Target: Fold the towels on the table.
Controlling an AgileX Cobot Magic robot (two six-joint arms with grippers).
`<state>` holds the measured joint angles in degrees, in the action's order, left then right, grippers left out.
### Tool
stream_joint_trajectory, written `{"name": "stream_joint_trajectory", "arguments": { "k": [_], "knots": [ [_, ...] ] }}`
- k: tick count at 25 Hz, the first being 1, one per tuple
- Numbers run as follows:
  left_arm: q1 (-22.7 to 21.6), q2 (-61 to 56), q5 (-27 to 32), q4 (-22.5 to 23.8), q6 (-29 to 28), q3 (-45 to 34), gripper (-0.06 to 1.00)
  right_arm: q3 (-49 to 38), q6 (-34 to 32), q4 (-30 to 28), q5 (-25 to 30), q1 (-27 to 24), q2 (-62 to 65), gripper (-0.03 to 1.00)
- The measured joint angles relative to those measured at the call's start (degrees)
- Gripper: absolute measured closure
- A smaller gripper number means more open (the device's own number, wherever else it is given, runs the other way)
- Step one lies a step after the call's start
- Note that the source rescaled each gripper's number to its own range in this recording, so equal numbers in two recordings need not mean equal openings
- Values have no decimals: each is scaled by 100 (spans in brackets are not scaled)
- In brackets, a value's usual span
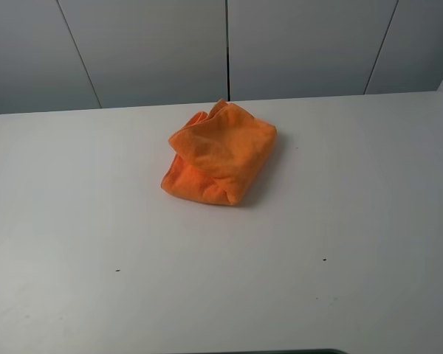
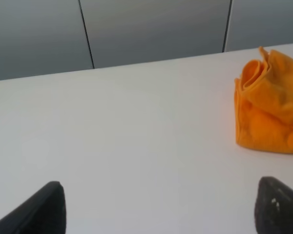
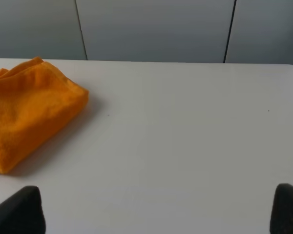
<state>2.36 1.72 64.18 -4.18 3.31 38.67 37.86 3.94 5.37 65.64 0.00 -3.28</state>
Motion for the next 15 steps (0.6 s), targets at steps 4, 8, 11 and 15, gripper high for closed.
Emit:
{"name": "stream_joint_trajectory", "arguments": {
  "k": [4,8,11,15],
  "knots": [
    [0,0,-11,-11,0,-320,-5,0,0,0,131,0,0,-3],
    [0,0,-24,-12,0,-673,-5,0,-47,0,144,0,0,-3],
    [0,0,-118,-12,0,-897,-5,0,-244,25,144,0,0,-3],
    [0,0,-167,-22,0,-909,-5,0,-288,81,97,0,0,-3]
  ]
}}
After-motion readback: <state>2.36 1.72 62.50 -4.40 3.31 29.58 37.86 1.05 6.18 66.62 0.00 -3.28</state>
